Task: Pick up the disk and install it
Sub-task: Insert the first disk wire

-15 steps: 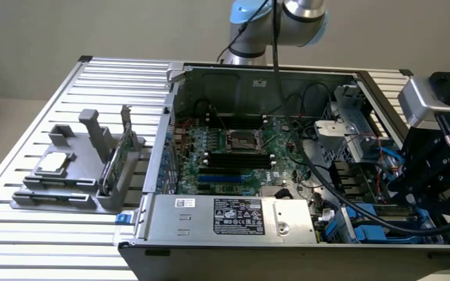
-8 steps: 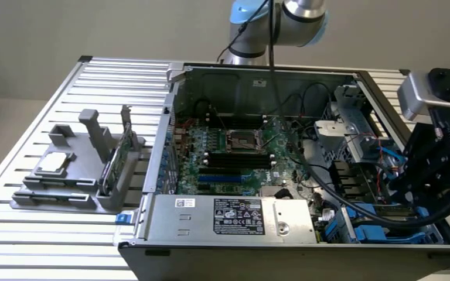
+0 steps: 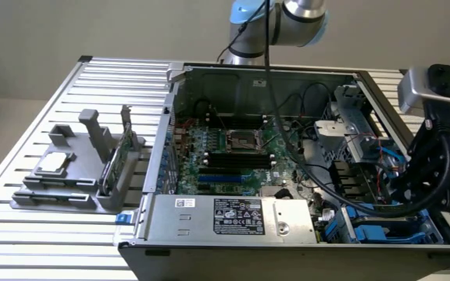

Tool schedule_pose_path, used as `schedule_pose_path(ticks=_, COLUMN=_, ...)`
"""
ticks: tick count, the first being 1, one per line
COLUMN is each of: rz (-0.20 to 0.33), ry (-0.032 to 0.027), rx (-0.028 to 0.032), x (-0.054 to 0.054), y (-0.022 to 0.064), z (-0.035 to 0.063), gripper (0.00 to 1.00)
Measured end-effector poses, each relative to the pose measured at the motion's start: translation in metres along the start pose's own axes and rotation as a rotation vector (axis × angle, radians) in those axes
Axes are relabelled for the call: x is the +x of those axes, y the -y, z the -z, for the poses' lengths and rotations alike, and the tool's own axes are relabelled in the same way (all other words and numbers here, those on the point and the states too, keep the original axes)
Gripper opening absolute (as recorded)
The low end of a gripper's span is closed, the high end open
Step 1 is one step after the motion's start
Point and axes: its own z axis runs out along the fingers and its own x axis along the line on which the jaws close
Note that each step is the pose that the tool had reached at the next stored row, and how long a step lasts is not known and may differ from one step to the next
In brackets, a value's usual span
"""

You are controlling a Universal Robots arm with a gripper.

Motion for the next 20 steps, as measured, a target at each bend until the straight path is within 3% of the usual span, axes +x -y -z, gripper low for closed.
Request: schedule_pose_path(ticks=20, rz=-0.261, ry=0.02, rx=0.0276, x=-0.0008, y=-0.0003, z=0.0069, gripper=0.27)
